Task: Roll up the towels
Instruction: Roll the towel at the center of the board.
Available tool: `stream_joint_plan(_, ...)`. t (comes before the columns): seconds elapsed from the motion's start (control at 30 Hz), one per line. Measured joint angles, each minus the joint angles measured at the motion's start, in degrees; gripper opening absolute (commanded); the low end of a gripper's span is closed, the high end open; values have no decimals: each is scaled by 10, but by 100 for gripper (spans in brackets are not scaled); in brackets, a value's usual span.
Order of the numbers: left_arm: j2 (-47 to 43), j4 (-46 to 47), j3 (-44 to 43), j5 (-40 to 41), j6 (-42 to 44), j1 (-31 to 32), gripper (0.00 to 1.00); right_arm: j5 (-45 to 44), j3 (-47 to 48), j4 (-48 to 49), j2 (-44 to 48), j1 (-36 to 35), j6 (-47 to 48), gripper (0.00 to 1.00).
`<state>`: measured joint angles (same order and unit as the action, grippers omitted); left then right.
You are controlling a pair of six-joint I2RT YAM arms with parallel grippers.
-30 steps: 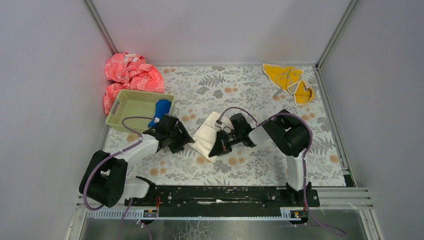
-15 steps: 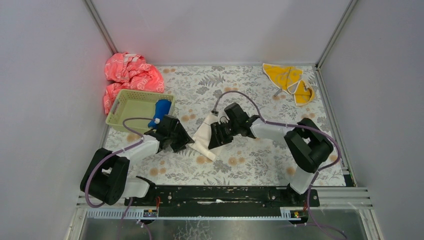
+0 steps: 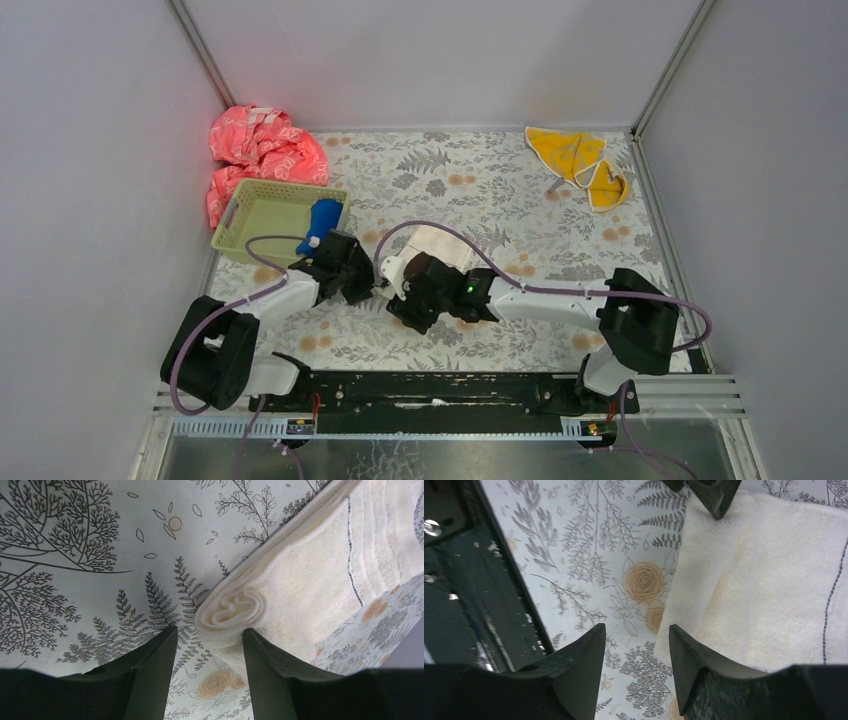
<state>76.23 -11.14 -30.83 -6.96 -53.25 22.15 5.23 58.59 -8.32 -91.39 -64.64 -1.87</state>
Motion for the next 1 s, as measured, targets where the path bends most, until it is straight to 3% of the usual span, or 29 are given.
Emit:
stream_joint_plan(0.57,1,0,-1,0,0,0,52,-134,1,8,-109,-10,87,57)
stream_joint_plan(0.83,-9,-8,-2,12,0,0,59,-138,14,13,-125,-8,94,27)
stream_joint_plan(1.0,-50,-51,-2,36,1,0,67,-15,13,20,-120,39,68,13)
